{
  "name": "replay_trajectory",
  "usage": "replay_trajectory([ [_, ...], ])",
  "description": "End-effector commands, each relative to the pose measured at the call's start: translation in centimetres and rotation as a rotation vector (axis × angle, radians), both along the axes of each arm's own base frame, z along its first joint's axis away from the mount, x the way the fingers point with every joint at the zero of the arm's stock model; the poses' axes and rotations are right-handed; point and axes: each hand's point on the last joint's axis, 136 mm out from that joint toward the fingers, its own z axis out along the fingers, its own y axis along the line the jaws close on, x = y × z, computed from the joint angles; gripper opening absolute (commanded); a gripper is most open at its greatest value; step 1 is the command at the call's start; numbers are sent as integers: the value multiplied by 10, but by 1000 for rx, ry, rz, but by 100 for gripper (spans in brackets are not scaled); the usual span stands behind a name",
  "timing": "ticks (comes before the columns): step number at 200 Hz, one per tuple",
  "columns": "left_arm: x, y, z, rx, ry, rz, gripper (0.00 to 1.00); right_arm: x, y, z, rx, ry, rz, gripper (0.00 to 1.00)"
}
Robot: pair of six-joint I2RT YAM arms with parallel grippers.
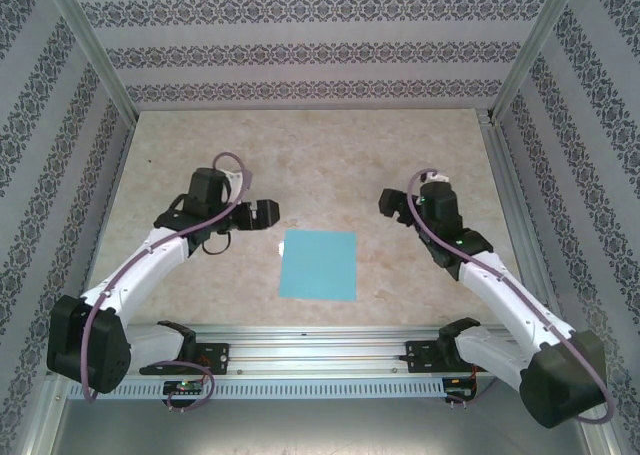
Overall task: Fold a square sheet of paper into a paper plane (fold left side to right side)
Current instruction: Pick up the square sheet of paper from the bottom-center of the table.
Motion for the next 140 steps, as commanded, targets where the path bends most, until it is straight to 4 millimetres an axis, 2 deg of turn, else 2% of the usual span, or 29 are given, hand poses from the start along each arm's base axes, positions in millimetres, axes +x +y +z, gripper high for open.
replay_trajectory([
  [1,-56,-36,-17,-84,191,-138,87,-32,28,-42,-31,229,35,97],
  [24,-77,-56,-41,-86,257,-186,86,-36,61,-72,-57,343,105,92],
  [42,-86,-66,-59,-76,300,-209,86,-31,78,-85,-71,408,131,90],
  [83,-101,-84,-90,-32,375,-254,86,-15,103,-109,-132,494,156,90],
  [140,-109,-89,-112,1,413,-256,86,-23,129,-148,-139,609,170,93],
])
